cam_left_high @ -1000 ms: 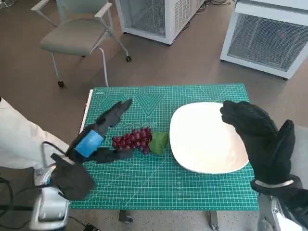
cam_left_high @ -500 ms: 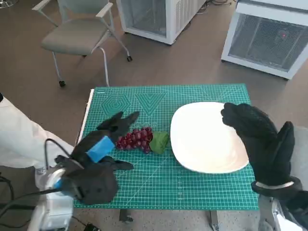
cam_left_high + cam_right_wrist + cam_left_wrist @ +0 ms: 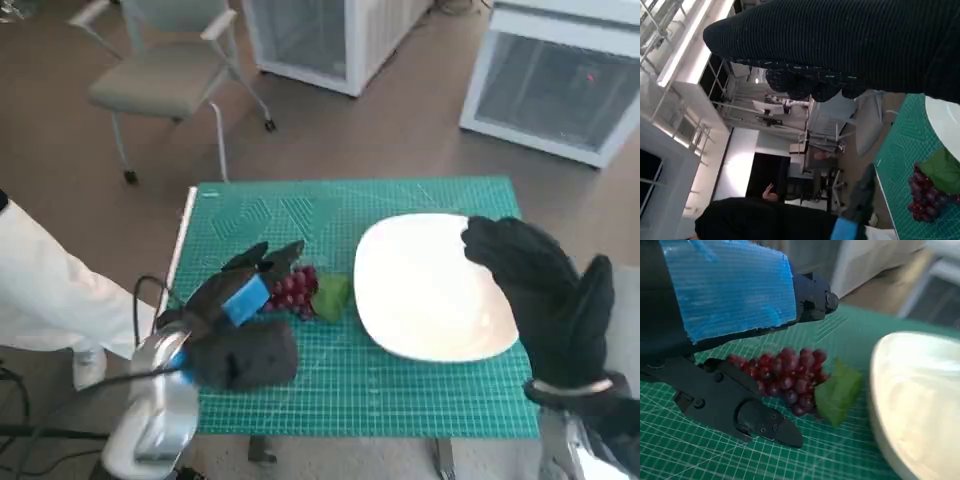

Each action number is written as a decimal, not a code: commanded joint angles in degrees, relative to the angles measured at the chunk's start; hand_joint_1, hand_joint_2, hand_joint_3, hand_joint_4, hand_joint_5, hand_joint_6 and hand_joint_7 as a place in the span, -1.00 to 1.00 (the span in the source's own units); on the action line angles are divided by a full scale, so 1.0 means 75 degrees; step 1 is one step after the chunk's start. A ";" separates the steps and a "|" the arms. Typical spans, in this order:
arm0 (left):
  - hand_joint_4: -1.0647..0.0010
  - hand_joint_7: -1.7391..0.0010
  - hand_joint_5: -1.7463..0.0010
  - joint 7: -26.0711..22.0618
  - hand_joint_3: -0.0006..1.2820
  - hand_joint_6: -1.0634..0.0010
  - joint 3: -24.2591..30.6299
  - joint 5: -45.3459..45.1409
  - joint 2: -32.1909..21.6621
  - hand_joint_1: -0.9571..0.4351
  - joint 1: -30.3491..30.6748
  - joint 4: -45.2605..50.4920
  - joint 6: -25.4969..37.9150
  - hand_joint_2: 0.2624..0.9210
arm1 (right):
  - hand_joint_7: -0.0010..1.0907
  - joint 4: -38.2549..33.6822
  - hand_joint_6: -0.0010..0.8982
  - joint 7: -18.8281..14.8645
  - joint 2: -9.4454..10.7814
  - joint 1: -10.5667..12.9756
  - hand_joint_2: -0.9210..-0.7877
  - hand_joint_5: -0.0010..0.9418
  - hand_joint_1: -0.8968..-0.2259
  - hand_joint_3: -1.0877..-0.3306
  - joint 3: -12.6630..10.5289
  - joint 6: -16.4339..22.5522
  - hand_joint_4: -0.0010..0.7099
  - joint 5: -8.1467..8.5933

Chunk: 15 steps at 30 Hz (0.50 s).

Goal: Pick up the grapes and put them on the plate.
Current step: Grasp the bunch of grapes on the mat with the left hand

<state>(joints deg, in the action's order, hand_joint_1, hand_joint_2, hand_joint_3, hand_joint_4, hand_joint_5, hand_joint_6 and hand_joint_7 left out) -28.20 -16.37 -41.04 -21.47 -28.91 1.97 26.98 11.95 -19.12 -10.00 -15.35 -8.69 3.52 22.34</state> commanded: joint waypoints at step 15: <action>0.88 1.00 1.00 0.1912 -1.00 0.62 -0.1083 -0.0150 0.1121 -0.05 -0.2705 -0.5989 -0.0739 0.43 | 0.82 -0.0045 -0.49 0.0044 0.0020 0.0129 -1.00 0.77 0.65 0.27 0.0023 -0.0154 0.13 0.0007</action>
<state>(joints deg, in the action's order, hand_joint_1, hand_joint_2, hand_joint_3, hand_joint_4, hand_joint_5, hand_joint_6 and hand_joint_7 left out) -17.30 -23.27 -42.63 -15.03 -45.29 -33.58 24.20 11.96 -19.11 -10.02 -15.33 -8.72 3.49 22.35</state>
